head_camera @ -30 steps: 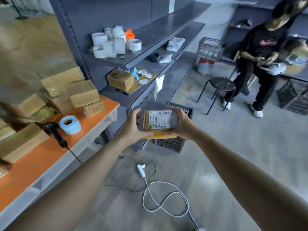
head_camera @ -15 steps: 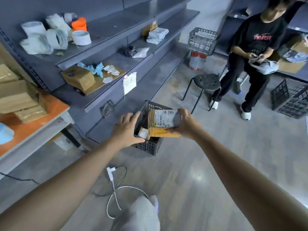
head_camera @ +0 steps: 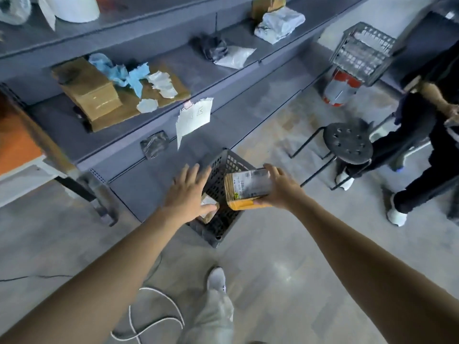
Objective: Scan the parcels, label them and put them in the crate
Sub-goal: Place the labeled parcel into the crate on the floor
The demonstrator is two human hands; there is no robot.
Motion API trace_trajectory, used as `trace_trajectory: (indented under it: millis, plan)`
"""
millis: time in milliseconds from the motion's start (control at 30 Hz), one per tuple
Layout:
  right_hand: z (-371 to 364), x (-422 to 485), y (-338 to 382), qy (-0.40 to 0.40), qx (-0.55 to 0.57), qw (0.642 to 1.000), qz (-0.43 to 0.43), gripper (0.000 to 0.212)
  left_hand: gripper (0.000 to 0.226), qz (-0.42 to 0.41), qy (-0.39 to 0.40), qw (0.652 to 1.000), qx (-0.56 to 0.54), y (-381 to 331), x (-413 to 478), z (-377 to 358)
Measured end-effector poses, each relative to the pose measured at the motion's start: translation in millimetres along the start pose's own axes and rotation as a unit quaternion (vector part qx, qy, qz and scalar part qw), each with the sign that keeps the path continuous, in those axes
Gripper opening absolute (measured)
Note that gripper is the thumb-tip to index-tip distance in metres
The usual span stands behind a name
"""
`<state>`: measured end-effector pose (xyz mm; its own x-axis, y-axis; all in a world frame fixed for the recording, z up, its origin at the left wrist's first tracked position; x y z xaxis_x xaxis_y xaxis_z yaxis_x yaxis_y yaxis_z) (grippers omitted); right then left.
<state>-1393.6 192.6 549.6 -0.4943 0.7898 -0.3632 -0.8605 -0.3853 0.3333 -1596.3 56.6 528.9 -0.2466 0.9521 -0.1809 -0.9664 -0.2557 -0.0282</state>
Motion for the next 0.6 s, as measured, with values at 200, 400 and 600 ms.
trace_trajectory:
  millis: [200, 400, 600]
  plan:
    - [-12, 109, -22, 0.056, -0.043, 0.997, 0.027, 0.105, 0.104, 0.05, 0.035, 0.998, -0.014, -2, 70, -34]
    - [-62, 217, -52, 0.111, -0.052, 0.99, 0.072, 0.107, 0.103, 0.149, 0.078, 0.985, -0.046, -5, 122, -100]
    - [-163, 335, -101, 0.151, -0.081, 0.975, 0.14, 0.111, 0.103, 0.232, 0.092, 0.965, -0.078, -25, 181, -230]
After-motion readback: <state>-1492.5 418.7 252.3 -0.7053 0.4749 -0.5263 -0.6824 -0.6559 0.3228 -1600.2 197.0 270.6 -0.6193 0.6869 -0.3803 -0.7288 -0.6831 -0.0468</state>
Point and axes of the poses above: each hand's wrist, its own x-axis towards the middle knuckle, its own z-axis out of the back of the hand, y = z × x, the point moved 5 cm from there along x, towards the middle knuckle, and after that the axes turned 4 degrees about x, right-handed, at the moved point
